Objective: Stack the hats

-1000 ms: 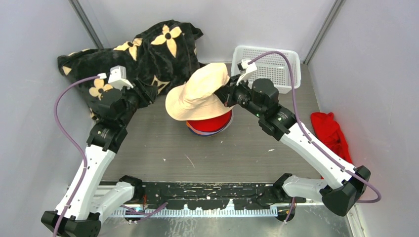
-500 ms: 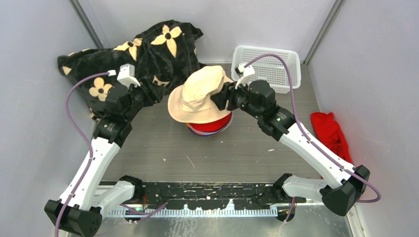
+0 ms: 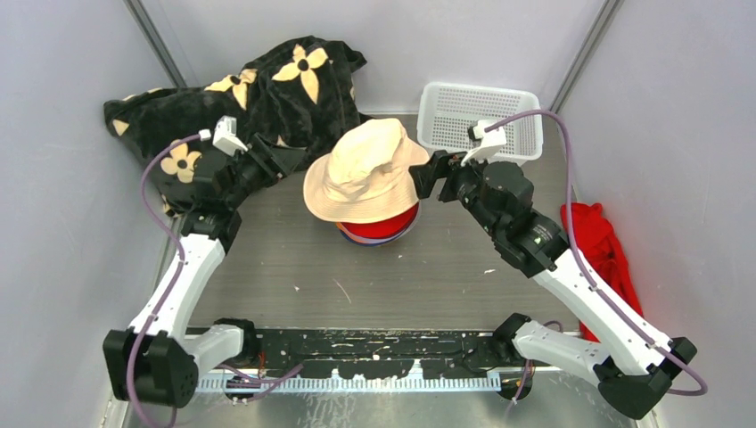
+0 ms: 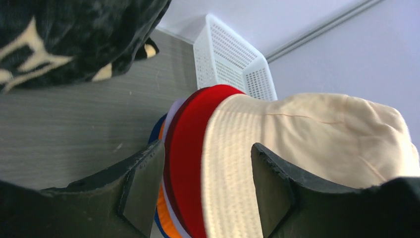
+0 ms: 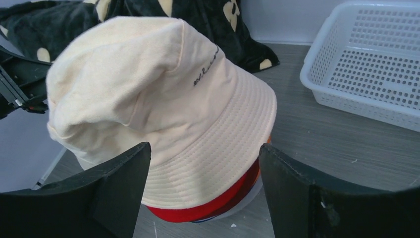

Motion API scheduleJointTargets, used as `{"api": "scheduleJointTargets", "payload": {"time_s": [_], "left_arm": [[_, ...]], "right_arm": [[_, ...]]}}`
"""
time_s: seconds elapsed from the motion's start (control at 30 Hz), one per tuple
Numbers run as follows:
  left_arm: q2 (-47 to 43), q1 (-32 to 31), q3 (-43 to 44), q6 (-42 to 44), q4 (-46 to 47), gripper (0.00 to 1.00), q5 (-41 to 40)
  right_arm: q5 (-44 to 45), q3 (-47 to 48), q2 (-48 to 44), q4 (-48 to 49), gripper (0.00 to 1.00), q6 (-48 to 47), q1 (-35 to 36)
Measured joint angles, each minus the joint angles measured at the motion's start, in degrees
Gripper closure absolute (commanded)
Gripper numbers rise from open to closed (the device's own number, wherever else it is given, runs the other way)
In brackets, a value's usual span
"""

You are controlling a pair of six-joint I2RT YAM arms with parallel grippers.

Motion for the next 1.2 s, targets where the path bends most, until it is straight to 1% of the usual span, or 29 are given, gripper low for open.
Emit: {"api": "scheduleJointTargets", "payload": {"time_s": [0.1, 0.17, 0.33, 0.43, 0.63, 0.77, 0.93, 0.97, 1.03, 1.1, 1.17, 1.2], "left_arm": [[2.9, 3.9, -5.1, -6.8, 6.5, 0.35, 5.8], [4.7, 5.3, -7.1, -10.0, 9.0, 0.35, 9.0], [6.7, 6.0, -8.3, -15.1, 14.6, 0.35, 15.7], [6.9, 6.1, -8.5, -17.7, 19.9, 0.35, 19.4], [9.6, 6.1, -9.3, -21.7, 26.6, 0.36, 24.0], [11.6, 6.1, -10.0, -22.9, 27.2, 0.36, 26.2], [12.0, 6.1, -10.2, -22.9, 27.1, 0.37, 28.5], [12.0, 6.1, -10.2, -22.9, 27.1, 0.38, 28.8], [12.1, 6.1, -10.2, -23.0, 27.2, 0.46, 29.7], [12.7, 6.1, -10.2, -23.6, 28.1, 0.62, 30.5], [14.1, 6.1, -10.3, -24.6, 29.6, 0.81, 31.1], [14.8, 6.1, -10.4, -25.2, 30.3, 0.89, 31.3]], "right_arm": [[0.3, -2.6, -0.7, -0.1, 0.16, 0.8, -1.0], [-0.4, -4.5, -1.1, 0.0, 0.16, 1.6, -2.4], [-8.3, -10.7, -2.8, 0.8, 0.17, 5.4, -11.4], [-13.8, -13.8, -3.7, 2.5, 0.17, 8.0, -16.5], [-22.0, -17.0, -3.8, 6.8, 0.17, 11.1, -18.7], [-25.8, -18.5, -3.8, 9.3, 0.18, 12.7, -19.9], [-28.9, -19.9, -3.8, 12.6, 0.18, 14.3, -21.4], [-29.4, -20.3, -3.7, 13.1, 0.18, 14.6, -21.7], [-30.3, -21.0, -3.7, 14.0, 0.18, 15.1, -22.3], [-31.2, -21.6, -3.7, 14.8, 0.18, 15.9, -22.7], [-32.4, -22.2, -3.7, 15.8, 0.18, 16.7, -23.3], [-32.9, -22.4, -3.7, 16.3, 0.18, 17.0, -23.6]]}}
